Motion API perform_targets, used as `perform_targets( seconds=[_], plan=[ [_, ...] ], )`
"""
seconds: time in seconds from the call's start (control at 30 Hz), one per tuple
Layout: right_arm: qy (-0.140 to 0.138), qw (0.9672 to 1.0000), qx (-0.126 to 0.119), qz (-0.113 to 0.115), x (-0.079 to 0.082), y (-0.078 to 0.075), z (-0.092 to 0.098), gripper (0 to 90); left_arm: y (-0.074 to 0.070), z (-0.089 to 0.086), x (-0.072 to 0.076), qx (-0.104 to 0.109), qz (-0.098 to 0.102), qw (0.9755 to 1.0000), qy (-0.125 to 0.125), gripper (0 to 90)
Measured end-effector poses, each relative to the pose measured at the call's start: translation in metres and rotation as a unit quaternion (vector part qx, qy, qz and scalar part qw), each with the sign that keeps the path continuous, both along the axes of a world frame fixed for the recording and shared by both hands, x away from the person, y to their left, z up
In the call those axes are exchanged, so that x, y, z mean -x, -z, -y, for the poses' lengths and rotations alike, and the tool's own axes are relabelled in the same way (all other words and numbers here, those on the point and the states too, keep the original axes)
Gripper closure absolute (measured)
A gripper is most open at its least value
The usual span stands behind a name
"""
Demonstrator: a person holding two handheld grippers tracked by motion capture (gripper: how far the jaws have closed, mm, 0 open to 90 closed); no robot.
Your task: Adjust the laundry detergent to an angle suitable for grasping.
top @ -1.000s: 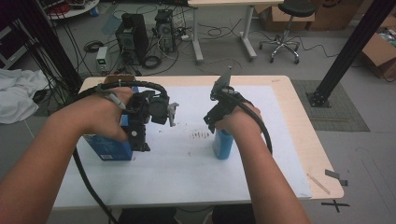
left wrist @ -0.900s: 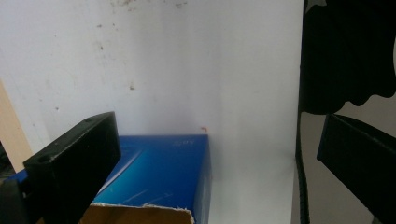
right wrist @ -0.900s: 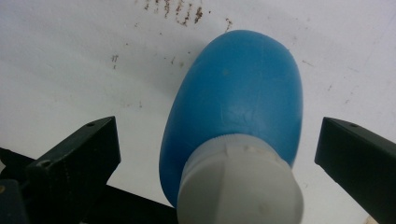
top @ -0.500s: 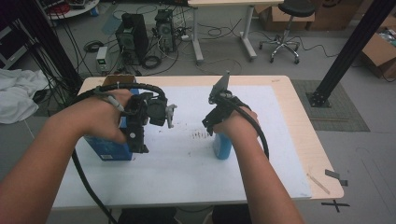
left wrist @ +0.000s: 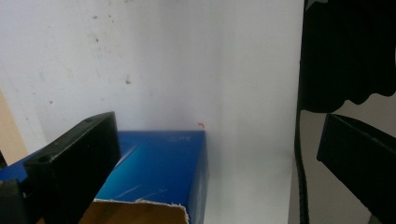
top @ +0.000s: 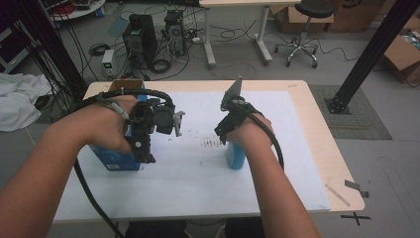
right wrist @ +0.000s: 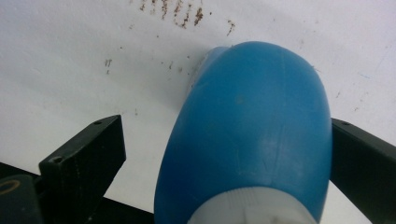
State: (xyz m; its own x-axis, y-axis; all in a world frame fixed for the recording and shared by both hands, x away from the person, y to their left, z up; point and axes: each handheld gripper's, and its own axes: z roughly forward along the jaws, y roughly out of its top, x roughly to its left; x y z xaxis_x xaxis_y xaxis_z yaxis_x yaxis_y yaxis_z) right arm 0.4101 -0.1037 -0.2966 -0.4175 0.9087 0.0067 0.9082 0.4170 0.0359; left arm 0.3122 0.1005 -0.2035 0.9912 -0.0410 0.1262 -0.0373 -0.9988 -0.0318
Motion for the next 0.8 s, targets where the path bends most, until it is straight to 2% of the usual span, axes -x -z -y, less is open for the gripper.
perform_targets(
  seconds=[0.2, 0.3, 0.5, 0.7, 0.8],
  plan=[
    [-0.003, 1.0000, 0.004, 0.002, 0.0000, 0.0002, -0.0016, 8.6, -0.0006, 0.0004, 0.0013, 0.000, 0.001, 1.0000, 0.003, 0.1],
    [-0.007, 1.0000, 0.005, 0.003, 0.0005, 0.0002, -0.0034, 14.4, -0.0005, -0.0012, 0.0010, 0.000, 0.001, 1.0000, 0.001, 0.1],
    [-0.007, 0.9999, 0.007, 0.004, 0.0002, -0.0009, -0.0024, 16.3, -0.0001, -0.0043, 0.0003, 0.001, 0.001, 1.0000, -0.002, 0.1],
    [-0.005, 1.0000, -0.004, 0.006, 0.0001, -0.0015, -0.0002, 20.7, 0.0003, -0.0050, 0.0010, 0.000, 0.000, 1.0000, -0.006, 0.1],
    [-0.006, 1.0000, 0.002, 0.005, 0.0003, -0.0024, -0.0004, 23.7, 0.0000, -0.0046, 0.0013, -0.001, 0.002, 1.0000, -0.002, 0.1]
  ],
)
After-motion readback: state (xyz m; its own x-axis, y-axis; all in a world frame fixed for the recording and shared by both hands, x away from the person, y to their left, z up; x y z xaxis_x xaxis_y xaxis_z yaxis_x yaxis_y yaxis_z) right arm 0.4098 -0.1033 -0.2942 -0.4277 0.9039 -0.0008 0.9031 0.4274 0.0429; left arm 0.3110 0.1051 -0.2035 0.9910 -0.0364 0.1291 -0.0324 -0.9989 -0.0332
